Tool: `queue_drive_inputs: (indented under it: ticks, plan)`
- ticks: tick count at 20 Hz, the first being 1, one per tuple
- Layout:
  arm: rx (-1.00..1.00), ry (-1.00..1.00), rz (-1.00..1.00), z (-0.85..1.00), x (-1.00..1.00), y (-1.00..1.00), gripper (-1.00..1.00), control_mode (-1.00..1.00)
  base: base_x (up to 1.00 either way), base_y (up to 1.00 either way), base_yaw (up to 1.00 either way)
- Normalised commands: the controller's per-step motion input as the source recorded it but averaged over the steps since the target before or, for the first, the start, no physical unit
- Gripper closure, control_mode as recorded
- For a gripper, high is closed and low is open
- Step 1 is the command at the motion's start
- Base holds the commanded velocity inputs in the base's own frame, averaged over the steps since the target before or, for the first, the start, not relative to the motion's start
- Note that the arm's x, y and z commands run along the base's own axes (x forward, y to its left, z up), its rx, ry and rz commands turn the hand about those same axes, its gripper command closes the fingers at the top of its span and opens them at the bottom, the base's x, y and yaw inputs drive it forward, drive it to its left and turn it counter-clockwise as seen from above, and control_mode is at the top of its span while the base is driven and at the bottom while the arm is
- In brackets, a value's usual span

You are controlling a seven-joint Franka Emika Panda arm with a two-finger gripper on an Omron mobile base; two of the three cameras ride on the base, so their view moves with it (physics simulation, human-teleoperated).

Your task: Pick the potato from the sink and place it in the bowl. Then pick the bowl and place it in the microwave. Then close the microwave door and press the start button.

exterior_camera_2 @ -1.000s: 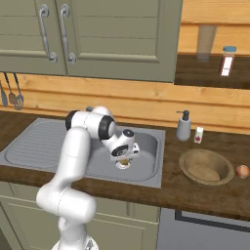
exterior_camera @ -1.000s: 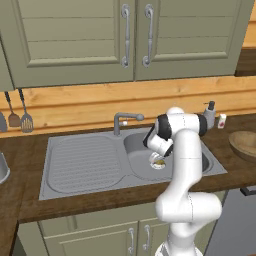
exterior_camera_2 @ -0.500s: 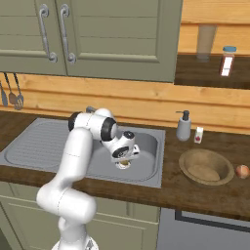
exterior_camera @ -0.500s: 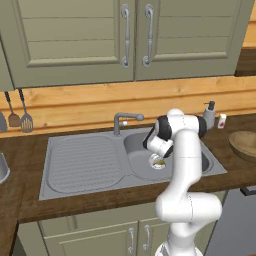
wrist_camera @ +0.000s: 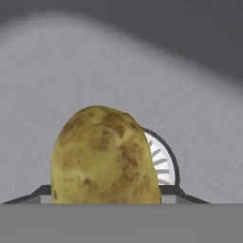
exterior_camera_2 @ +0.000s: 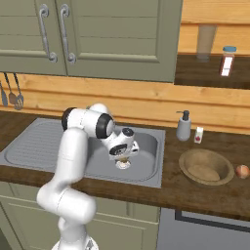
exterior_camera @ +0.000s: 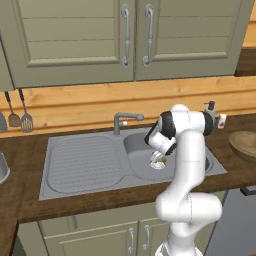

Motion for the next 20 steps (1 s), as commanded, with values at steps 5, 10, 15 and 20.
queue_drive_inputs:
  ticks: [5, 10, 15, 20]
  plan:
    - [0.03, -0.3, 0.0, 1.0, -0.44, -0.02, 1.0, -1.0, 0.0, 0.0, 0.0]
    - [0.09, -0.24, 0.0, 1.0, -0.49, -0.09, 1.0, -1.0, 0.0, 0.0, 0.0]
    - [0.06, -0.11, -0.01, 1.0, -0.63, -0.19, 1.0, -1.0, 0.0, 0.0, 0.0]
    - [0.01, -0.14, -0.01, 1.0, -0.63, -0.27, 1.0, -1.0, 0.0, 0.0, 0.0]
